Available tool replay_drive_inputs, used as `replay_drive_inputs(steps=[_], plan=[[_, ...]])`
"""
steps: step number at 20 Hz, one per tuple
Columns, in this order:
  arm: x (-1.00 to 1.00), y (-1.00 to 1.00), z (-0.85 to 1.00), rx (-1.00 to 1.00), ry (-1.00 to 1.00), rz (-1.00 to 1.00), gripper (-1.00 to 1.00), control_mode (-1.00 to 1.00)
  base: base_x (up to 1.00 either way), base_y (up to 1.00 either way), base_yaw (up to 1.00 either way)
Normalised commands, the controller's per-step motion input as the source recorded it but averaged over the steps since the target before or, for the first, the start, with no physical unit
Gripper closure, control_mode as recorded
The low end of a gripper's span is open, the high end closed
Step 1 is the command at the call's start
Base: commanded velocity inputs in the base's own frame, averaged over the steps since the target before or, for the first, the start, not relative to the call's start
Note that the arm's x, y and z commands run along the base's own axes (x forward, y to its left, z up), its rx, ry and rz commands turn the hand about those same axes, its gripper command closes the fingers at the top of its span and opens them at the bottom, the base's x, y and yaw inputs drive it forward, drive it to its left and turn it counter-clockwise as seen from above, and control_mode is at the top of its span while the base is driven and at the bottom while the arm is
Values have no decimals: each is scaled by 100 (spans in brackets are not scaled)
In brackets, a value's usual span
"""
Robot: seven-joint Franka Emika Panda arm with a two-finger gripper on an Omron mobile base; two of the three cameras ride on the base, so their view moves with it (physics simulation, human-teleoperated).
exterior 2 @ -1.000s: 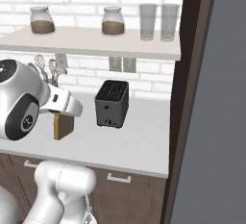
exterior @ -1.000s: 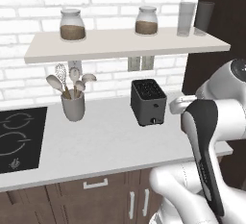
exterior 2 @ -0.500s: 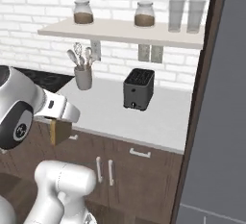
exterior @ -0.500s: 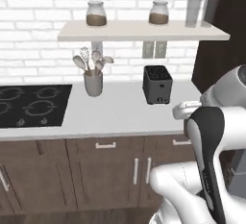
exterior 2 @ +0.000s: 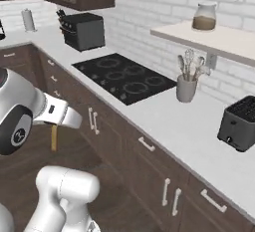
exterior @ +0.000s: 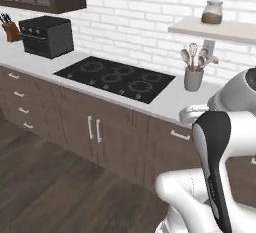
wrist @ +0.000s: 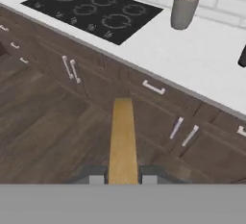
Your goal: Start the toaster. Once the lever pops up, take the bread to the plate on the dining counter.
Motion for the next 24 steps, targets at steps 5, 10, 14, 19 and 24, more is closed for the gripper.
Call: replay_drive_inputs(steps=[5,10,14,19,24], plan=[[0,0,0,0,0,0,100,100,-24,0,100],[0,0,0,0,0,0,100,100,-1,0,100],[0,0,0,0,0,0,100,100,0,0,100],[0,0,0,0,0,0,100,100,0,0,100],[0,0,0,0,0,0,100,100,0,0,100]])
